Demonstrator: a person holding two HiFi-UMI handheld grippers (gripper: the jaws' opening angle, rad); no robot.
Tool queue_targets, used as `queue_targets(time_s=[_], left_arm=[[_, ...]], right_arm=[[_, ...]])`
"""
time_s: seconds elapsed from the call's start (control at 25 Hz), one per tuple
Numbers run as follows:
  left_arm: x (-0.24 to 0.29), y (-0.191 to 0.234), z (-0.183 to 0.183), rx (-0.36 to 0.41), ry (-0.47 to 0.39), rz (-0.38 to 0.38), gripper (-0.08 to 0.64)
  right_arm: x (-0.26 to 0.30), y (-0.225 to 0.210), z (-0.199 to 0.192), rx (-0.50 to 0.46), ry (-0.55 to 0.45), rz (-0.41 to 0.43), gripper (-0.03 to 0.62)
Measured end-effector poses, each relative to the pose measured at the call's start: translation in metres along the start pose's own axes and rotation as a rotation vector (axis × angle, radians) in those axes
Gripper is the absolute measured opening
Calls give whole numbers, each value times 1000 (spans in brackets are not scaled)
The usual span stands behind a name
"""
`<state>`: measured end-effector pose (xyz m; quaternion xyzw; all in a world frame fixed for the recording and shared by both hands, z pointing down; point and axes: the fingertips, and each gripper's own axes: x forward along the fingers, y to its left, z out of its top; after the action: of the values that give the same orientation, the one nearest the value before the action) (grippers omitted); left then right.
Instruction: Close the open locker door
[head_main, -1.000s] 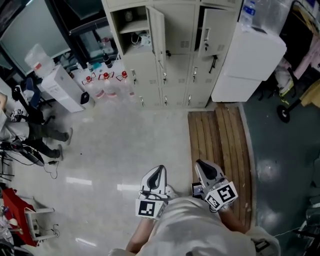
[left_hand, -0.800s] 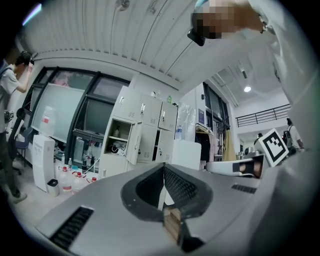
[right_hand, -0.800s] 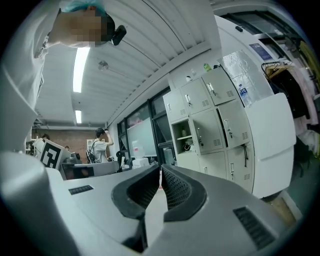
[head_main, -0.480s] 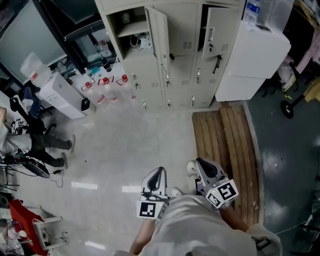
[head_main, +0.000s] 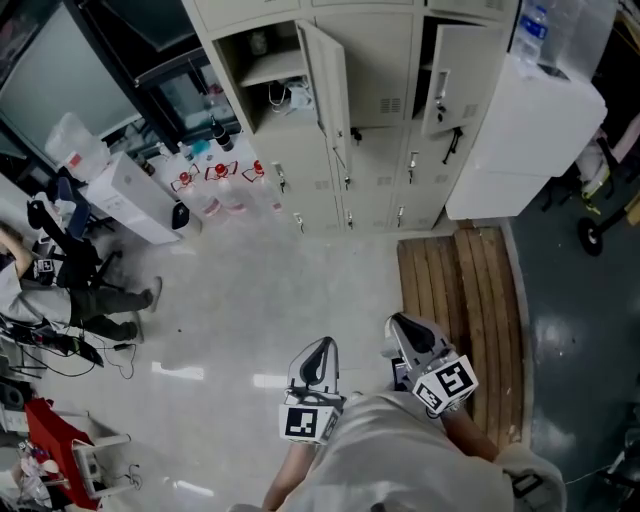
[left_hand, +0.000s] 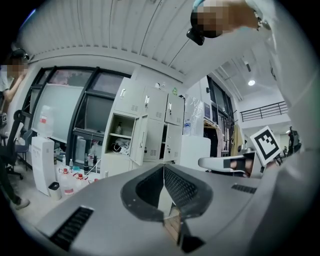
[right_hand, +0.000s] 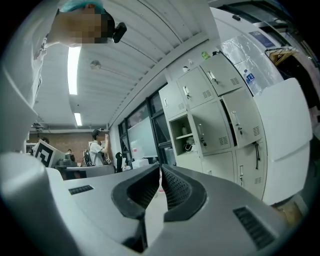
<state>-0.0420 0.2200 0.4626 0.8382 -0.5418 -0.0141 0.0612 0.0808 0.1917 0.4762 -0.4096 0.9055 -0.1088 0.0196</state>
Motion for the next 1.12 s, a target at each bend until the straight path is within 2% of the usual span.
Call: queue_targets(time_s=[0.28,0.6,0.84,1.12], left_arm=[[74,12,20,25,-13,42,9],[155,9,28,45,22,109,10],[222,12,35,73,4,136,11],[293,29,54,89,-46,218,12]], right_arm=[[50,-60,23,11,-2,51,34],[85,-128,47,39,-30,94,34],[105,-181,63,13,-38,111,34],[117,-229,73,-14,-19,97,34]])
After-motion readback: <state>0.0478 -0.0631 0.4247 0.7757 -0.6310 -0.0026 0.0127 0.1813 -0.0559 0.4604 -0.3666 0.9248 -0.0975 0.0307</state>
